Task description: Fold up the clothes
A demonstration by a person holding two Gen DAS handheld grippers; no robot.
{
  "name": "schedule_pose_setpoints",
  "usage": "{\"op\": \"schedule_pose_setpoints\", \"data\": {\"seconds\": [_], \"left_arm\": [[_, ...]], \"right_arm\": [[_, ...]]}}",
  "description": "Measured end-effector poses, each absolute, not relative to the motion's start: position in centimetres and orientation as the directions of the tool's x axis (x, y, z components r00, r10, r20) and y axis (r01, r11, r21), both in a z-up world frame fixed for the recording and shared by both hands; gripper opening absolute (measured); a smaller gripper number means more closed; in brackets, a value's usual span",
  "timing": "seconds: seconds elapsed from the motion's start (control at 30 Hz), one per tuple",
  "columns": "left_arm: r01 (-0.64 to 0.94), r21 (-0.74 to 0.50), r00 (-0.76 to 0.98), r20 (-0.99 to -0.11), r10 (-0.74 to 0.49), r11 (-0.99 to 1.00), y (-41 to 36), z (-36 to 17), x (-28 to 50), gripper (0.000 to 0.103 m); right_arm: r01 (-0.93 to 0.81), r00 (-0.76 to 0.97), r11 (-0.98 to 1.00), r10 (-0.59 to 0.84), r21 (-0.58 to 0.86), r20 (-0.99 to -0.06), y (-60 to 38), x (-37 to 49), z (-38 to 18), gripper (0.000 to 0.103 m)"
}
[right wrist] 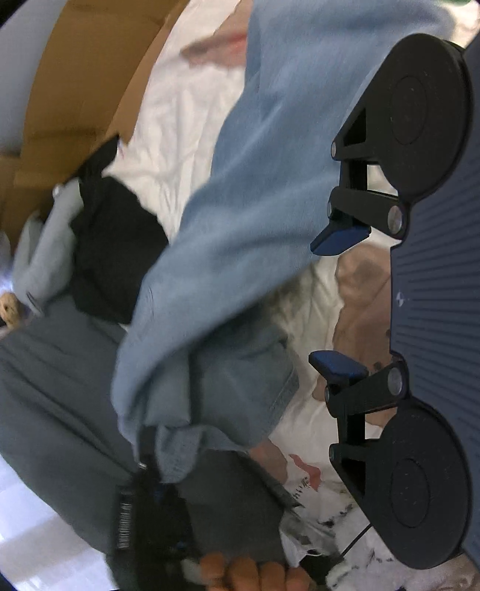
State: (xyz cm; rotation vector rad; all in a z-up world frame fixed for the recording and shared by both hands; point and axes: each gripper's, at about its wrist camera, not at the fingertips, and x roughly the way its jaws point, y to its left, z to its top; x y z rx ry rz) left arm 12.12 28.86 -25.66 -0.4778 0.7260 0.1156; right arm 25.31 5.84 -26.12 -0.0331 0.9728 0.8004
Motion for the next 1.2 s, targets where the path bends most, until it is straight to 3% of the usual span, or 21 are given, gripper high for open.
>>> {"op": "schedule_pose_setpoints", "data": {"seconds": [0.2,0.3,0.6,0.93,1.2], "left_arm": [[-0.262,-0.396,0.752,-0.655,-0.07,0.88,29.1,-25.7,12.1,0.014],[-0.26,-0.399,0.754,-0.653,-0.074,0.879,29.1,-25.8,12.1,0.014],[-0.265,-0.413,0.761,-0.645,-0.074,0.871,29.1,-25.9,12.2,0.014],[-0.286,-0.424,0.768,-0.638,-0.059,0.859,29.7,-26.1,12.2,0.014],[-0.3,-0.444,0.775,-0.63,-0.056,0.844,29.8,-26.1,12.2,0.014]], "right_arm": [[-0.667,0.254,0.665,0.626,0.335,-0.737,10.2,25.2,-28.3,0.066],[-0.672,0.244,0.658,0.629,0.339,-0.738,11.8,25.2,-29.4,0.074],[-0.695,0.195,0.619,0.653,0.367,-0.731,15.6,25.4,-32.4,0.076],[-0.649,0.318,0.685,0.641,0.332,-0.699,17.8,26.0,-34.2,0.077],[-0.518,0.372,0.783,0.569,0.344,-0.733,17.5,28.3,-35.7,0.078]]}}
